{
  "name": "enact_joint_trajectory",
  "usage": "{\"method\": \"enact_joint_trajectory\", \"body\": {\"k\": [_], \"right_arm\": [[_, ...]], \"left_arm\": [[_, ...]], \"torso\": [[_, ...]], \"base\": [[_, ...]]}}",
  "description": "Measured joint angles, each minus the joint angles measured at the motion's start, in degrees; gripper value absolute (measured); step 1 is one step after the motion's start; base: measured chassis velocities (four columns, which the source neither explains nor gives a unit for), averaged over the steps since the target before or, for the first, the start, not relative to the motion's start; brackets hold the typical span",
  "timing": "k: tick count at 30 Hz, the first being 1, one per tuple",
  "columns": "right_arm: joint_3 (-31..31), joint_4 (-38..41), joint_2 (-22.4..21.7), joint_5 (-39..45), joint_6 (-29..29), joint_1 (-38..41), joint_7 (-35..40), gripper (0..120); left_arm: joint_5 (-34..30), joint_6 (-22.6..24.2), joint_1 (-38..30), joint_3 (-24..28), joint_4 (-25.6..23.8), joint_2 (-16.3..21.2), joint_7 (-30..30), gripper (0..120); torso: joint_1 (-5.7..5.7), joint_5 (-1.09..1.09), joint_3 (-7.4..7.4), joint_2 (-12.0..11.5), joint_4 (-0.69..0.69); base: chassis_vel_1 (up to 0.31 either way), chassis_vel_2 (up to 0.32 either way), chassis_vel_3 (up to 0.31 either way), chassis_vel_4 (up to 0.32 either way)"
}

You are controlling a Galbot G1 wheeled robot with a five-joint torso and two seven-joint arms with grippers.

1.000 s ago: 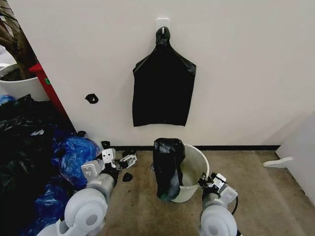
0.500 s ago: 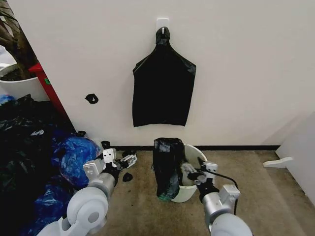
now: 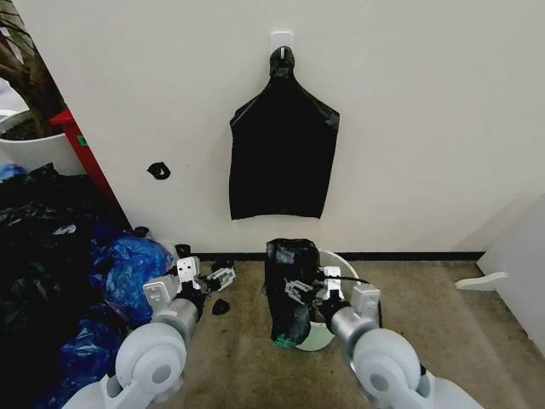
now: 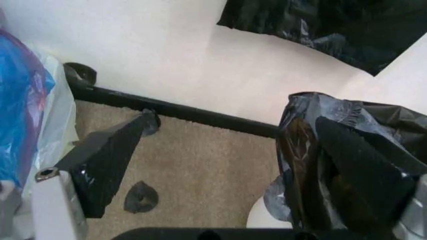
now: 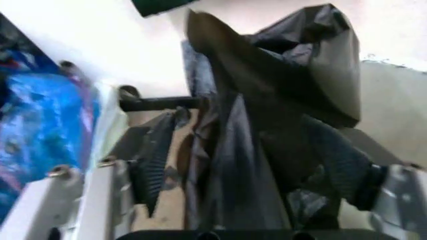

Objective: Place the garbage bag over the trash bin.

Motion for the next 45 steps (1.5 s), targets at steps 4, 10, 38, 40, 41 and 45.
{"method": "enact_joint_trajectory", "body": {"k": [4, 10, 38, 40, 41, 45], "right_arm": [[-0.03, -0.86, -0.03, -2.13, -0.57, -0.08, 0.39, 52], [0.2, -1.38, 0.39, -3.38, -0.66, -0.45, 1.32, 32], [5.21, -3.33, 6.79, -3.98, 5.89, -7.15, 15.28, 0], [5.5, -3.75, 7.26, -4.6, 6.11, -7.25, 15.68, 0], [5.54, -3.82, 7.33, -4.88, 6.14, -7.27, 15.71, 0], [5.48, -3.79, 7.29, -5.71, 6.22, -7.31, 15.56, 0]], "left_arm": [[-0.5, 0.1, -0.42, 0.38, 0.51, 0.68, 0.08, 100], [-1.28, 0.18, -1.12, 1.59, 1.23, 0.42, 0.18, 100], [-11.35, 13.07, -19.94, 15.24, 12.87, -6.82, 4.09, 100], [-9.6, 13.28, -21.17, 16.97, 14.22, -8.49, 2.52, 100], [-8.65, 13.31, -21.7, 17.66, 14.93, -9.24, 1.69, 100], [-7.23, 13.44, -22.98, 18.9, 16.79, -11.27, -0.61, 99]], "torso": [[0.0, 0.0, 0.0, 0.0, 0.0], [0.0, 0.0, 0.0, 0.0, 0.0], [0.0, 0.0, -0.01, 0.0, 0.0], [0.0, 0.01, 0.0, 0.0, -0.01], [0.0, 0.01, 0.0, 0.0, -0.01], [0.0, 0.01, -0.01, 0.0, 0.0]], "base": [[0.0, 0.0, 0.0, 0.0], [0.0, 0.0, 0.0, 0.0], [0.0, 0.0, 0.0, 0.0], [0.0, 0.0, 0.0, 0.0], [0.0, 0.0, 0.0, 0.0], [0.0, 0.0, 0.0, 0.0]]}}
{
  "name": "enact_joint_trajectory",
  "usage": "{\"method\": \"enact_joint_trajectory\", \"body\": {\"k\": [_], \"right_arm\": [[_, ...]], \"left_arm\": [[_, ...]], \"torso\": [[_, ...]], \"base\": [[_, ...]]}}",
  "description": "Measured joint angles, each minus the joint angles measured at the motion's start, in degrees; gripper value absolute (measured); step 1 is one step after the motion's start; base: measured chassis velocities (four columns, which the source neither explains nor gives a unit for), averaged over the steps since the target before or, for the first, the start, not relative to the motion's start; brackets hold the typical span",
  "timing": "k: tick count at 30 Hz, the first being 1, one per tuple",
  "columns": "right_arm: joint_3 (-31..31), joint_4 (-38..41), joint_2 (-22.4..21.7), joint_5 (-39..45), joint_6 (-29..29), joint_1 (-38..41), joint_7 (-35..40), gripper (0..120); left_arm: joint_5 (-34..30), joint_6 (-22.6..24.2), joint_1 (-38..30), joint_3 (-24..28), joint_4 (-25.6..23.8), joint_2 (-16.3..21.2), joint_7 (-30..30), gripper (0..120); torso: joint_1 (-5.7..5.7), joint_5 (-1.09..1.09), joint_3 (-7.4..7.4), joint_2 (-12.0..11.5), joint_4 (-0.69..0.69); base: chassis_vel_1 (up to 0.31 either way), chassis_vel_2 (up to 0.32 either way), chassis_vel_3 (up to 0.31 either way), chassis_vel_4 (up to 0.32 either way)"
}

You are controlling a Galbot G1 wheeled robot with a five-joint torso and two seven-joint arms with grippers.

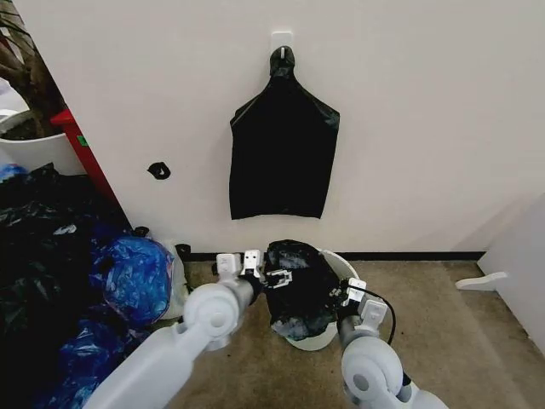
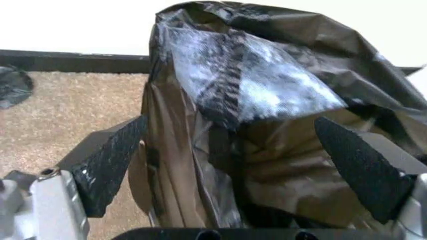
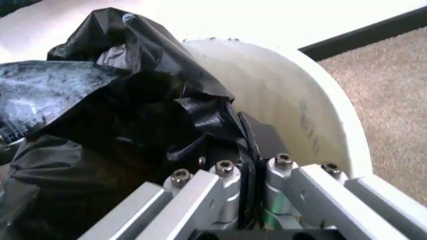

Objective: Place the garbage bag over the trash bin.

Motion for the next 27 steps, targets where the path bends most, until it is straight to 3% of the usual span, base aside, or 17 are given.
{"method": "enact_joint_trajectory", "body": {"k": [7, 13, 19, 21, 27], "right_arm": [[-0.69, 1.05, -0.41, -1.72, -0.1, 0.01, -0.85, 0], [-0.85, 1.68, -0.52, -2.37, -0.25, -0.09, -1.19, 0], [-0.93, 2.08, -0.6, -3.32, -0.25, -0.48, -1.53, 0], [-0.93, 2.1, -0.6, -3.43, -0.25, -0.52, -1.57, 0], [-1.01, 2.04, -0.74, -4.23, -0.16, -0.69, -1.87, 0]], "left_arm": [[4.29, 1.02, -1.85, 3.59, 4.81, -4.05, -2.86, 97], [8.73, 1.44, -2.55, 6.92, 9.23, -6.34, -4.81, 88], [10.15, 1.22, -2.8, 8.36, 11.38, -7.96, -5.04, 63], [10.17, 1.22, -2.8, 8.38, 11.41, -7.97, -5.04, 62], [10.16, 1.52, -2.97, 8.31, 12.02, -7.93, -5.05, 35]], "torso": [[0.0, 0.01, 0.0, 0.0, 0.0], [-0.01, 0.01, 0.0, 0.0, 0.0], [0.0, 0.0, 0.0, 0.0, 0.0], [0.0, 0.01, 0.0, 0.0, 0.0], [0.0, -0.01, 0.0, 0.0, 0.0]], "base": [[0.0, 0.0, 0.0, 0.0], [0.0, 0.0, 0.0, 0.0], [0.0, 0.0, 0.0, 0.0], [0.0, 0.0, 0.0, 0.0], [0.0, 0.0, 0.0, 0.0]]}}
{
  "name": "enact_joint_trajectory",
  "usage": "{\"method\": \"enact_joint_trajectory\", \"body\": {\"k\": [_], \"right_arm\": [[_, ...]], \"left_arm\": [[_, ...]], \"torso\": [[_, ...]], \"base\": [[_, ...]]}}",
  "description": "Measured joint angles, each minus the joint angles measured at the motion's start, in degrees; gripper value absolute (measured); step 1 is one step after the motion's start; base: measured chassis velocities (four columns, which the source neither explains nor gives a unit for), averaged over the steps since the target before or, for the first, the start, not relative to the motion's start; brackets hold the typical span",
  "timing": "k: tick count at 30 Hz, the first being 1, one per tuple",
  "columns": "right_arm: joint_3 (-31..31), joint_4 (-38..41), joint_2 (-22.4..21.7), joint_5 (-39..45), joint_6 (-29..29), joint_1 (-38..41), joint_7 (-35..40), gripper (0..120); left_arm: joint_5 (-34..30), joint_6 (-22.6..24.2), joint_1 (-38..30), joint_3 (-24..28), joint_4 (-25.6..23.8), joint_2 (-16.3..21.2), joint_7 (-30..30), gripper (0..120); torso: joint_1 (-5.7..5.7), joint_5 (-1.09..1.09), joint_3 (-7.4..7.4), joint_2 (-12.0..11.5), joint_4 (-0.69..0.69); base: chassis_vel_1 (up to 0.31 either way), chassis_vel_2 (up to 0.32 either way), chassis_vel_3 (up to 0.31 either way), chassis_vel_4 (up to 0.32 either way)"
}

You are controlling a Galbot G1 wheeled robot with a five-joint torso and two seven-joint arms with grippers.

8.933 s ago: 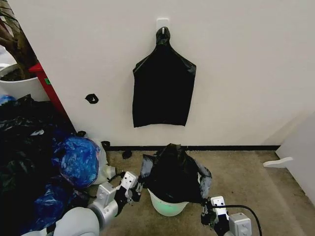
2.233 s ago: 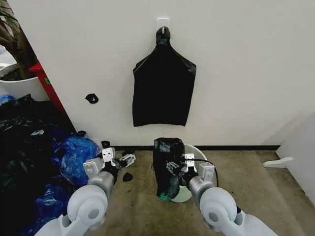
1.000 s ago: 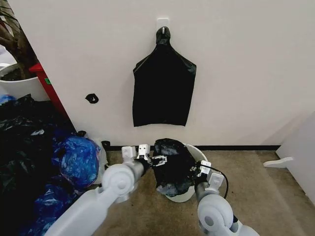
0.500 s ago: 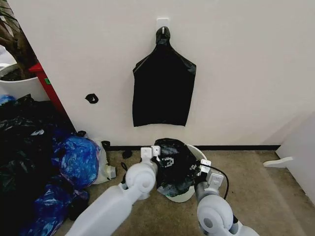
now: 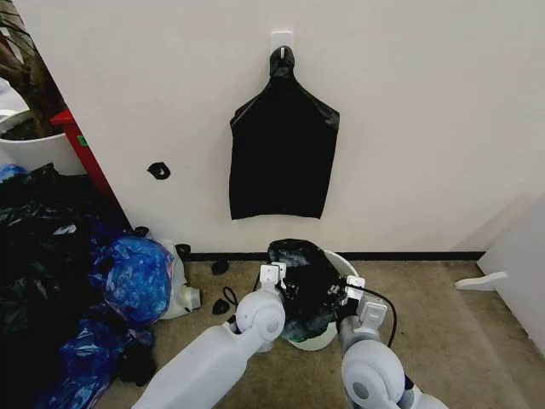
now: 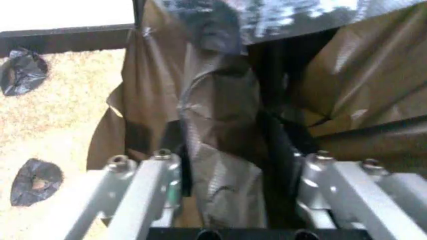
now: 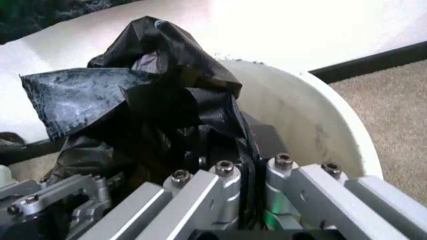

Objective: Place the garbage bag over the trash bin.

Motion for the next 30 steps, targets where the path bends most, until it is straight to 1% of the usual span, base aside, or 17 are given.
{"method": "enact_joint_trajectory", "body": {"k": [1, 2, 3, 4, 5, 8, 9, 14, 15, 21, 22, 24, 25, 27, 28, 29, 30], "right_arm": [[0.0, 0.0, 0.0, 0.0, 0.0, 0.0, 0.0, 0], [-0.07, -0.17, -0.08, -0.34, 0.05, -0.01, -0.13, 0], [-0.12, -0.42, -0.12, -0.74, 0.16, -0.01, -0.28, 0], [-0.12, -0.53, -0.14, -0.9, 0.22, -0.01, -0.35, 0], [-0.15, -0.75, -0.18, -1.27, 0.33, -0.01, -0.45, 0], [-0.2, -1.34, -0.46, -3.13, 1.07, -0.13, -1.13, 0], [-0.2, -1.34, -0.46, -3.13, 1.07, -0.13, -1.13, 0], [-0.22, -2.09, -0.91, -6.51, 2.24, -0.47, -2.38, 0], [-0.22, -2.09, -0.91, -6.51, 2.24, -0.47, -2.38, 0], [-1.13, -4.43, -1.54, -14.76, 4.99, -0.81, -6.04, 0], [-1.13, -4.43, -1.54, -14.76, 4.99, -0.81, -6.04, 0], [-1.83, -5.23, -1.94, -17.15, 5.29, -0.19, -7.21, 0], [-1.96, -5.46, -2.12, -18.52, 5.41, -0.24, -7.59, 0], [-2.15, -5.61, -2.54, -21.1, 6.01, -0.66, -8.47, 0], [-2.45, -5.66, -2.87, -22.87, 6.64, -0.87, -9.26, 0], [-2.45, -5.66, -2.87, -22.87, 6.64, -0.87, -9.26, 0], [-3.04, -5.71, -3.32, -25.4, 7.62, -0.98, -10.54, 0]], "left_arm": [[0.0, 0.0, 0.0, 0.0, 0.0, 0.0, 0.0, 35], [-0.1, 0.1, -0.03, -0.24, 0.22, 0.04, 0.03, 31], [-0.19, 0.11, -0.03, -0.62, 0.37, 0.11, 0.2, 25], [-0.22, 0.06, -0.02, -0.8, 0.39, 0.15, 0.33, 25], [-0.27, -0.24, 0.07, -1.32, 0.42, 0.3, 0.73, 18], [-1.06, -1.59, 0.67, -3.54, -0.13, 1.43, 2.11, 6], [-1.06, -1.59, 0.67, -3.54, -0.13, 1.43, 2.11, 6], [-3.71, -2.26, 1.38, -8.34, -3.66, 4.76, 4.69, 4], [-3.71, -2.26, 1.38, -8.34, -3.66, 4.76, 4.69, 4], [-5.25, -2.15, 3.89, -12.84, -9.35, 10.94, 9.73, 4], [-5.25, -2.15, 3.89, -12.84, -9.35, 10.94, 9.73, 4], [-5.22, -2.11, 6.04, -15.12, -11.48, 13.71, 11.44, 4], [-5.1, -2.24, 6.59, -15.82, -12.12, 14.63, 12.02, 4], [-4.74, -2.74, 7.29, -16.77, -12.82, 15.74, 12.67, 4], [-4.42, -3.1, 7.85, -17.49, -13.25, 16.21, 13.05, 4], [-4.42, -3.1, 7.85, -17.49, -13.25, 16.21, 13.05, 4], [-4.1, -3.45, 8.58, -18.31, -13.8, 16.57, 13.33, 4]], "torso": [[0.0, 0.0, 0.0, 0.0, 0.0], [0.0, 0.0, 0.0, 0.0, 0.0], [0.0, 0.0, 0.0, 0.0, 0.0], [0.0, 0.0, 0.0, 0.0, 0.0], [0.0, 0.0, 0.0, 0.0, 0.0], [0.0, -0.02, 0.0, 0.0, 0.0], [0.0, -0.02, 0.0, 0.0, 0.0], [0.0, 0.0, 0.0, 0.0, 0.02], [0.0, 0.0, 0.0, 0.0, 0.02], [0.01, -0.02, 0.0, 0.0, -0.03], [0.01, -0.02, 0.0, 0.0, -0.03], [0.01, 0.0, 0.0, 0.0, 0.04], [0.01, -0.01, 0.0, 0.0, 0.05], [0.01, -0.01, 0.0, 0.0, 0.02], [0.01, -0.02, 0.0, 0.0, -0.04], [0.01, -0.02, 0.0, 0.0, -0.04], [0.01, -0.01, 0.0, 0.0, -0.01]], "base": [[0.0, 0.0, 0.0, 0.0], [0.0, 0.0, 0.0, 0.0], [0.0, 0.0, 0.0, 0.0], [0.0, 0.0, 0.0, 0.0], [0.0, 0.0, 0.0, 0.0], [0.0, 0.0, 0.0, 0.0], [0.0, 0.0, 0.0, 0.0], [0.0, 0.0, 0.0, 0.0], [0.0, 0.0, 0.0, 0.0], [0.0, 0.0, 0.0, 0.0], [0.0, 0.0, 0.0, 0.0], [0.0, 0.0, 0.0, 0.0], [0.0, 0.0, 0.0, 0.0], [0.0, 0.0, 0.0, 0.0], [0.0, 0.0, 0.0, 0.0], [0.0, 0.0, 0.0, 0.0], [0.0, 0.0, 0.0, 0.0]]}}
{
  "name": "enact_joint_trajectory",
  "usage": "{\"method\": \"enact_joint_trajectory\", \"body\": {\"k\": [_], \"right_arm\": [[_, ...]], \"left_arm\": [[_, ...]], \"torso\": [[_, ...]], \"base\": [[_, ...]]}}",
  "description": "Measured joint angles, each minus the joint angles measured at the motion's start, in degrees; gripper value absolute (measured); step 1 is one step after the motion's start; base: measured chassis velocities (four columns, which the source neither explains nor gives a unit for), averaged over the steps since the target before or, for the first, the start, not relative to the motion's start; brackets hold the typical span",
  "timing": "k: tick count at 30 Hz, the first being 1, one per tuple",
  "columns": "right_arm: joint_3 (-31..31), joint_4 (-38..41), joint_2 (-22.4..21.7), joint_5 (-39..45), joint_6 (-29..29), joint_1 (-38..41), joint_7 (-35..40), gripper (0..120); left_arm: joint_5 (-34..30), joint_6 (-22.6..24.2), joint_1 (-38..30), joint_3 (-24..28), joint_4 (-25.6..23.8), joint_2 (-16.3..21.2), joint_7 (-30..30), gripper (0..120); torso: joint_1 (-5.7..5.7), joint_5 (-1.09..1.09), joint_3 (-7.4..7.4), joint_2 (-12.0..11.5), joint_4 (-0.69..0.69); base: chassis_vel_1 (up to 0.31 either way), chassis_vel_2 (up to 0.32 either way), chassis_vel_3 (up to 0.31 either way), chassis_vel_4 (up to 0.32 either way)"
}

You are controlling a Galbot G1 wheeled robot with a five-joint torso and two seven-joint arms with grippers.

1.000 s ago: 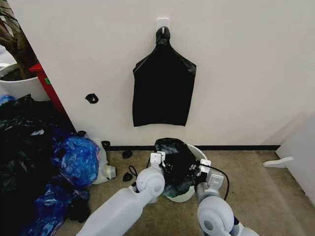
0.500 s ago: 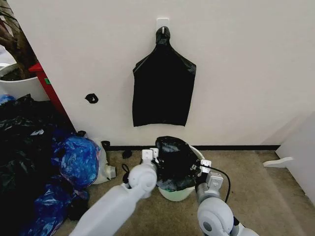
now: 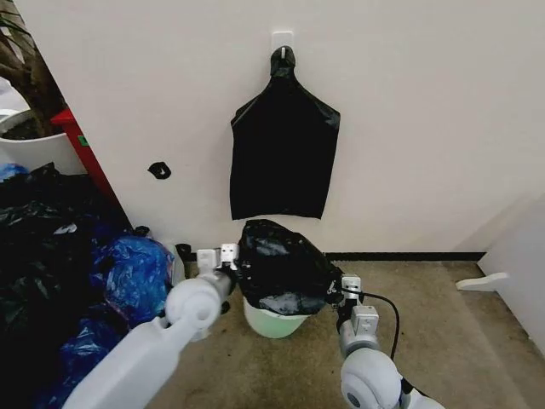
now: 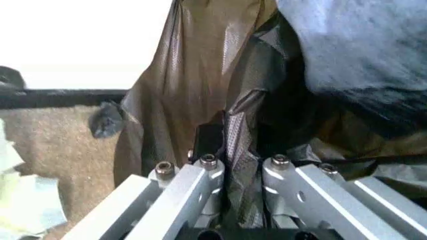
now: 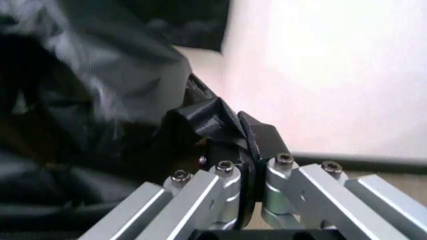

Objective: Place the garbage bag over the trash bin.

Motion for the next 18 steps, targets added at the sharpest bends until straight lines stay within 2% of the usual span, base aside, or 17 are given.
{"method": "enact_joint_trajectory", "body": {"k": [5, 9, 10, 13, 14, 15, 16, 17, 18], "right_arm": [[-1.3, -0.09, -2.23, -13.15, 4.38, -1.28, -5.19, 22], [-1.35, -0.4, -2.92, -16.82, 5.21, -1.67, -6.23, 25], [-1.36, -0.45, -3.05, -17.42, 5.32, -1.74, -6.39, 34], [-1.38, -0.78, -3.84, -21.0, 5.82, -2.13, -7.21, 41], [-1.38, -1.27, -4.52, -24.3, 6.21, -2.39, -7.84, 48], [-1.38, -1.44, -4.73, -25.21, 6.33, -2.44, -8.0, 49], [-1.37, -2.13, -5.43, -28.51, 6.85, -2.47, -8.52, 59], [-1.28, -2.54, -5.76, -30.6, 7.19, -2.4, -8.77, 64], [-1.2, -2.79, -5.9, -31.94, 7.36, -2.34, -8.89, 64]], "left_arm": [[1.4, -0.89, 0.91, -0.29, -0.91, 0.12, 0.19, 4], [1.73, -1.06, 0.91, -0.09, -0.97, 0.03, 0.19, 4], [1.78, -1.08, 0.91, -0.05, -0.97, 0.02, 0.2, 4], [2.04, -1.16, 0.83, 0.16, -0.97, -0.06, 0.19, 4], [2.31, -1.18, 0.63, 0.33, -0.96, -0.11, 0.15, 4], [2.4, -1.19, 0.58, 0.37, -0.96, -0.11, 0.14, 4], [2.79, -1.22, 0.43, 0.5, -0.91, -0.1, 0.11, 4], [3.1, -1.24, 0.36, 0.62, -0.87, -0.06, 0.09, 4], [3.29, -1.26, 0.32, 0.71, -0.85, -0.03, 0.09, 4]], "torso": [[0.0, 0.0, 0.0, 0.0, 0.01], [0.0, 0.0, 0.0, 0.0, 0.01], [0.0, 0.0, 0.0, 0.0, 0.0], [0.0, 0.0, 0.0, 0.0, 0.01], [0.0, 0.0, 0.0, 0.0, 0.0], [0.0, 0.0, 0.0, 0.0, 0.0], [0.0, 0.01, 0.0, 0.0, 0.0], [0.0, 0.0, 0.0, 0.0, 0.0], [0.0, 0.0, 0.0, 0.0, 0.0]], "base": [[0.0, 0.0, 0.0, 0.0], [0.0, 0.0, 0.0, 0.0], [0.0, 0.0, 0.0, 0.0], [0.0, 0.0, 0.0, 0.0], [0.0, 0.0, 0.0, 0.0], [0.0, 0.0, 0.0, 0.0], [0.0, 0.0, 0.0, 0.0], [0.0, 0.0, 0.0, 0.0], [0.0, 0.0, 0.0, 0.0]]}}
